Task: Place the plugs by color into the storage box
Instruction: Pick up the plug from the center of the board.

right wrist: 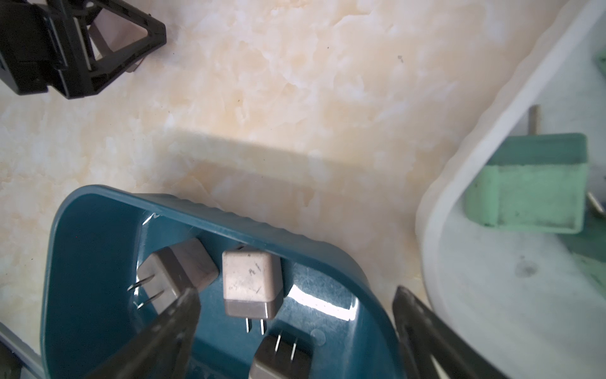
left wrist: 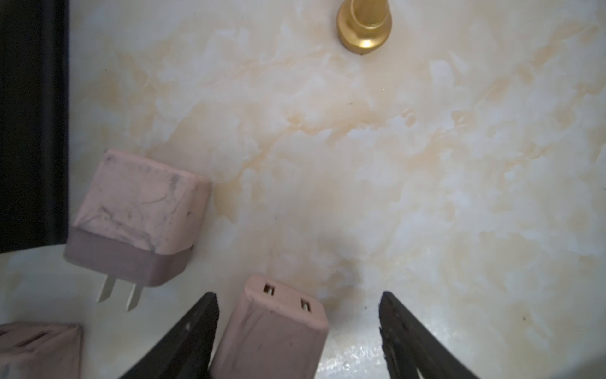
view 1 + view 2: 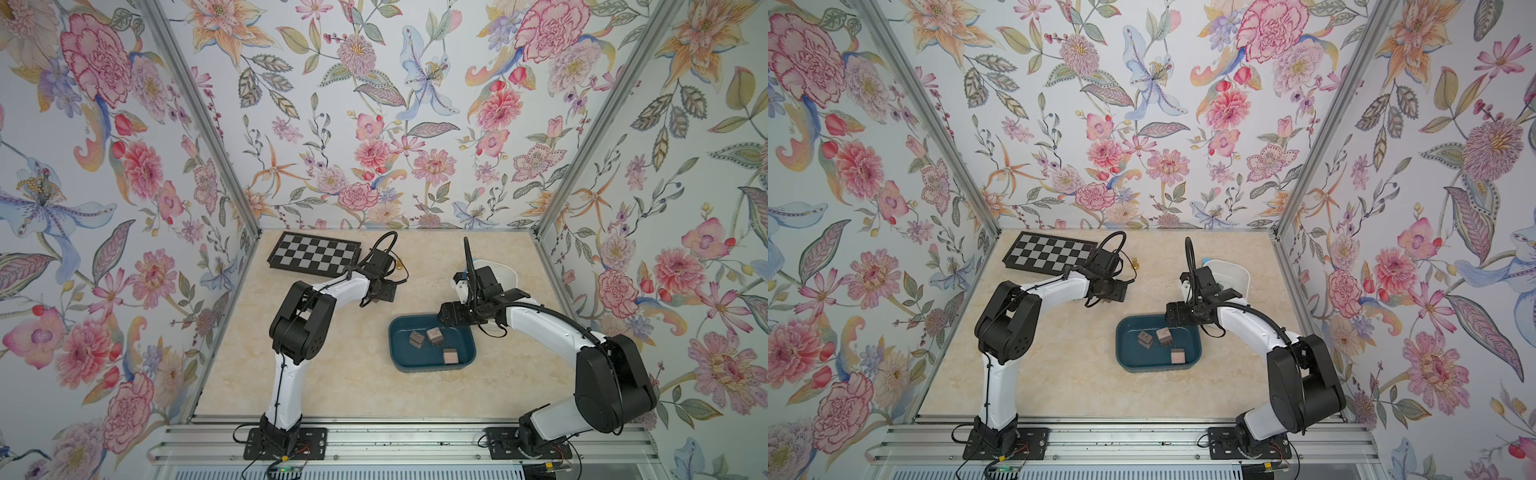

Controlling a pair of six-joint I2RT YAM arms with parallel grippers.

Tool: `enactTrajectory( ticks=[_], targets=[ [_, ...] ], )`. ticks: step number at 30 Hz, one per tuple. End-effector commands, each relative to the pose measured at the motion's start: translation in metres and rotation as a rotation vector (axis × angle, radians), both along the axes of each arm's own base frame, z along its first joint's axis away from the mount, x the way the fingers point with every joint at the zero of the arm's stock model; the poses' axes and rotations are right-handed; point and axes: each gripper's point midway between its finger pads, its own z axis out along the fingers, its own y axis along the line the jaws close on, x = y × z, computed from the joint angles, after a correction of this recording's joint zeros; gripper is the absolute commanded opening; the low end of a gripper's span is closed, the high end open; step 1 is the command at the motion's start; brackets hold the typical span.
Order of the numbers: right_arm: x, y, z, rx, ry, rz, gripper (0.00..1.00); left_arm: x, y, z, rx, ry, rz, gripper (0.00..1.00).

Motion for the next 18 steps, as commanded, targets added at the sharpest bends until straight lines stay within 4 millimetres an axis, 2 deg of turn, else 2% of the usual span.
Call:
enactTrajectory(
  ticks=[1,9,13,18],
  targets=[
    [0.001,0.006,0.01,0.024,-0.004,0.006,0.93,-0.005,0.003,-0.011,-0.014,0.024,0.001,0.73],
    [-0.004,0.008,0.009,0.027,0.001,0.01,0.93,-0.012,0.007,-0.017,-0.02,0.035,0.009,0.58],
    [-0.005,0.009,0.008,0.024,0.003,0.012,0.93,-0.012,0.007,-0.014,-0.022,0.027,0.014,0.51],
    [-0.007,0.012,0.01,0.029,0.002,0.014,0.93,-0.01,0.009,-0.006,-0.02,0.009,0.023,0.47]
  ],
)
